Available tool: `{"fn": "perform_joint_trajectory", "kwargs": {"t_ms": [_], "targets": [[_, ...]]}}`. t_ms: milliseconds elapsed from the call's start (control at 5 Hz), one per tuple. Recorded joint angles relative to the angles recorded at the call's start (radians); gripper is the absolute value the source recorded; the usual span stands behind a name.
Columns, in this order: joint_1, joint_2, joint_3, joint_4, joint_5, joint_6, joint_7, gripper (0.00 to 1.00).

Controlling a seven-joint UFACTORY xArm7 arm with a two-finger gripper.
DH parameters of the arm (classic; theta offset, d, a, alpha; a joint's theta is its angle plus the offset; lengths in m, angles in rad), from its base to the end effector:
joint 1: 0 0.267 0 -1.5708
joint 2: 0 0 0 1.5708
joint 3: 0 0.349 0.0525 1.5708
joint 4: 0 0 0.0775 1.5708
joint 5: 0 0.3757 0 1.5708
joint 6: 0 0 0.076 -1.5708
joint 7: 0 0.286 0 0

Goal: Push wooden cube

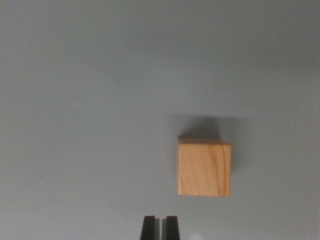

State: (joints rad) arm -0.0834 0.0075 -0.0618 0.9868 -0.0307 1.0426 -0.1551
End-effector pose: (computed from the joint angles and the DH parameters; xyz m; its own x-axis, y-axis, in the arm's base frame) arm 0.4622 -0.0741 0.1803 0.9974 0.0256 -0.0667 0.0267 -0.9995 0.0158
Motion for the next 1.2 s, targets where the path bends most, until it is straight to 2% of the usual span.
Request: {"fn": "perform_joint_trajectory", "kwargs": {"t_ms": [200,400,600,800,1000,1200], "targets": [[0.0,0.0,0.0,0.0,0.0,0.0,0.0,0.0],[-0.0071,0.002,-0.009,-0.044,-0.0015,-0.047,-0.014,0.0],[-0.0071,0.002,-0.009,-0.044,-0.0015,-0.047,-0.014,0.0],[-0.0141,0.004,-0.017,-0.088,-0.0029,-0.093,-0.027,0.0],[-0.0141,0.004,-0.017,-0.088,-0.0029,-0.093,-0.027,0.0],[-0.0208,0.006,-0.026,-0.13,-0.0043,-0.138,-0.04,0.0]]}}
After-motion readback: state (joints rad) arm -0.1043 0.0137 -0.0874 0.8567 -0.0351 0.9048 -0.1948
